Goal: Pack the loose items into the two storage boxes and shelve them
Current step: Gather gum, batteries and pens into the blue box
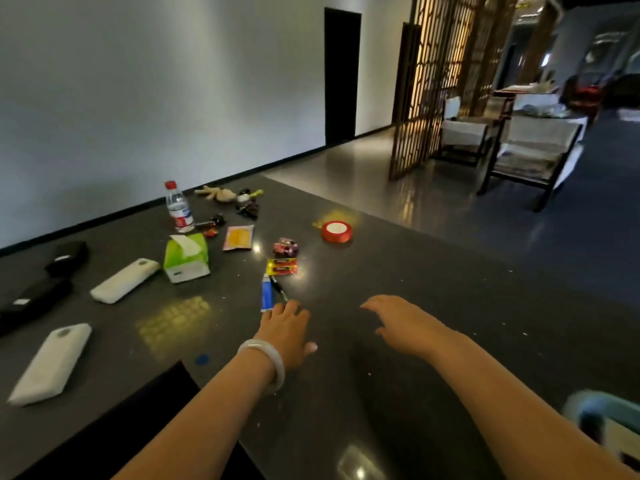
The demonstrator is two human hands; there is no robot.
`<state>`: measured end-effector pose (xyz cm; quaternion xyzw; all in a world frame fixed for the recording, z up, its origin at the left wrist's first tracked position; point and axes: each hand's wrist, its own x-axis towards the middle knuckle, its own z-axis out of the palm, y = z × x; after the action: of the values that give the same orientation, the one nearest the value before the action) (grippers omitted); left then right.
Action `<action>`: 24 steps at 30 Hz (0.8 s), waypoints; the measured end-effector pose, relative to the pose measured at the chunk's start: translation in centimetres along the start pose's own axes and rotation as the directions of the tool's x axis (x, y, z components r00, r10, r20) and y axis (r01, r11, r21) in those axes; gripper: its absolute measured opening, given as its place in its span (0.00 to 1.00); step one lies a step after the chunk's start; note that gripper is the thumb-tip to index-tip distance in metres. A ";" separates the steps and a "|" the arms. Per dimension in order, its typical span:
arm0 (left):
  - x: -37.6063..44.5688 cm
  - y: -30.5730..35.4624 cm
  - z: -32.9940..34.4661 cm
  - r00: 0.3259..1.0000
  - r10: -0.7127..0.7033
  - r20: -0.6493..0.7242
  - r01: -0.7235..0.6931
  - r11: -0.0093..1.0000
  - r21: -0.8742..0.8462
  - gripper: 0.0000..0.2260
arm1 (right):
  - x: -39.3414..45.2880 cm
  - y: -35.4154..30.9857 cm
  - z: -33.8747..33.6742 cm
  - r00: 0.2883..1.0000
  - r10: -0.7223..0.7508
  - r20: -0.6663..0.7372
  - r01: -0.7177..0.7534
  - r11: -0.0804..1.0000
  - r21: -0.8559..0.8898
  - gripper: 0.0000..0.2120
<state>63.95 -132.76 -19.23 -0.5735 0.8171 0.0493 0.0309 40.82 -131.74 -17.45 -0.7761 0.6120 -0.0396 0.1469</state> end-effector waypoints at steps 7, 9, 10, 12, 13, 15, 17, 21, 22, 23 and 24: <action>6.9 -9.3 0.6 0.994 -0.105 0.035 0.107 0.992 -0.059 0.28 | 10.4 -4.3 0.4 0.996 0.020 0.082 -0.022 0.999 0.023 0.27; 8.9 -11.8 0.8 0.988 -0.145 0.050 0.150 0.982 -0.113 0.28 | 13.3 -5.7 0.9 0.995 0.052 0.083 -0.058 0.996 0.071 0.27; 9.9 -12.9 0.9 0.985 -0.159 0.063 0.167 0.975 -0.144 0.27 | 14.6 -6.4 1.2 0.993 0.072 0.090 -0.081 0.992 0.095 0.27; 11.6 -14.5 1.4 0.979 -0.181 0.091 0.196 0.958 -0.209 0.25 | 17.0 -7.7 2.2 0.987 0.108 0.116 -0.123 0.985 0.123 0.27; 12.4 -15.0 1.8 0.976 -0.191 0.102 0.211 0.946 -0.246 0.25 | 18.1 -8.2 2.7 0.984 0.126 0.128 -0.143 0.981 0.133 0.26; 13.8 -15.8 2.6 0.969 -0.218 0.121 0.245 0.917 -0.313 0.25 | 19.9 -9.0 3.9 0.975 0.164 0.147 -0.184 0.973 0.136 0.24; 14.8 -16.2 3.4 0.955 -0.258 0.146 0.294 0.883 -0.366 0.26 | 21.3 -9.7 5.1 0.964 0.205 0.170 -0.228 0.965 0.129 0.21; 16.1 -16.1 4.6 0.928 -0.311 0.204 0.371 0.813 -0.448 0.31 | 23.1 -10.8 7.2 0.940 0.282 0.191 -0.304 0.947 0.100 0.17; 16.2 -16.0 4.8 0.921 -0.321 0.219 0.388 0.790 -0.474 0.32 | 23.3 -11.1 7.7 0.935 0.300 0.190 -0.320 0.943 0.088 0.17; 16.2 -15.9 4.9 0.917 -0.327 0.229 0.399 0.773 -0.493 0.33 | 23.5 -11.2 8.0 0.930 0.315 0.187 -0.334 0.939 0.078 0.17; 16.3 -15.8 5.1 0.915 -0.330 0.231 0.402 0.763 -0.506 0.33 | 23.6 -11.4 8.3 0.927 0.329 0.180 -0.346 0.935 0.072 0.17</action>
<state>73.26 -152.70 -26.72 -0.7025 0.6375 0.3083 -0.0716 59.35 -150.62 -25.01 -0.6509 0.7195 0.0192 0.2413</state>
